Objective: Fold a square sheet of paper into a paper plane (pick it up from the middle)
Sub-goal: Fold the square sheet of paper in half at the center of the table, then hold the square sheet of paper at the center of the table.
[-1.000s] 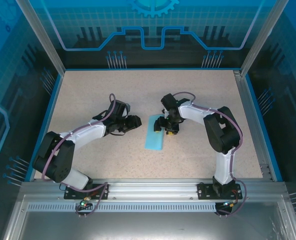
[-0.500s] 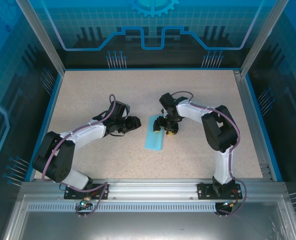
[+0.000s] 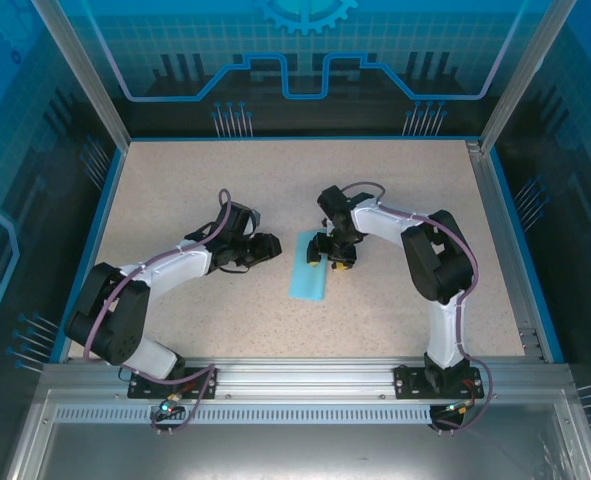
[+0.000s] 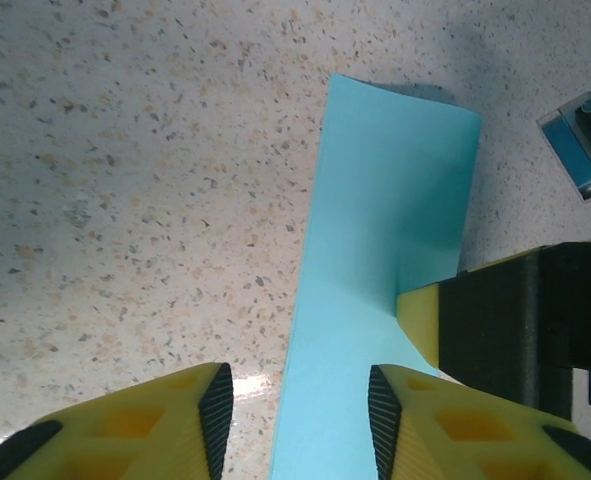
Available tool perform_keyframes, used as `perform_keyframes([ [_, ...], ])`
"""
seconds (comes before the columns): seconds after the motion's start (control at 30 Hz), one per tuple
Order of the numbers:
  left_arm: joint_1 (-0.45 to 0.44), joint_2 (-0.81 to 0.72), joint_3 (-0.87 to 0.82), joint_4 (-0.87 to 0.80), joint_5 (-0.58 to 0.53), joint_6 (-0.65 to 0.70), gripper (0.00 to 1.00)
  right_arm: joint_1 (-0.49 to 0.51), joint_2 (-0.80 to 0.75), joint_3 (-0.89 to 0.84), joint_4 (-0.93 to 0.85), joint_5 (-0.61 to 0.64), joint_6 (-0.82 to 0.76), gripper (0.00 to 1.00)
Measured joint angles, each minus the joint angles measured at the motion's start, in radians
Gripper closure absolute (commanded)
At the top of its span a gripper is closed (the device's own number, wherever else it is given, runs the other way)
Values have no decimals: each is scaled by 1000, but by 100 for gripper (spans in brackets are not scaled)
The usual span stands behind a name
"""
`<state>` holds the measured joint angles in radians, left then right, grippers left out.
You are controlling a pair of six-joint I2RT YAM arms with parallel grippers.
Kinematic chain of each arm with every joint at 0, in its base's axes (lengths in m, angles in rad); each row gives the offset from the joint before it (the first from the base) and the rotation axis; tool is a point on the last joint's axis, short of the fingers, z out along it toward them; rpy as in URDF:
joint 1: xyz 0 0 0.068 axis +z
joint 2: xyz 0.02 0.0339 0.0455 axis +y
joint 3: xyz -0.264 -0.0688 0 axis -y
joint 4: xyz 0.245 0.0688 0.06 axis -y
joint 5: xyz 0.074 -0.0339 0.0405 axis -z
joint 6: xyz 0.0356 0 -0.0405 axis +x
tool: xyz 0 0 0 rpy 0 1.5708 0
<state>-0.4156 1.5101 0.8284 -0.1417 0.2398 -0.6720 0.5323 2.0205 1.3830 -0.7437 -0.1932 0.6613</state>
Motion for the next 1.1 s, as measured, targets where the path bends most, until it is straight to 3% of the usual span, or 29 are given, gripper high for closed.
perform_keyframes([
  [0.07,0,5,0,8,23,2,76,0,0,0,0,1,0,34],
  [0.13,0,21,1,17,48,5,92,0,0,0,0,2,0,34],
  [0.2,0,40,2,20,70,5,100,0,1,0,0,2,0,34],
  [1.1,-61,315,169,57,169,-2,100,4,5,1,0,11,4,34],
])
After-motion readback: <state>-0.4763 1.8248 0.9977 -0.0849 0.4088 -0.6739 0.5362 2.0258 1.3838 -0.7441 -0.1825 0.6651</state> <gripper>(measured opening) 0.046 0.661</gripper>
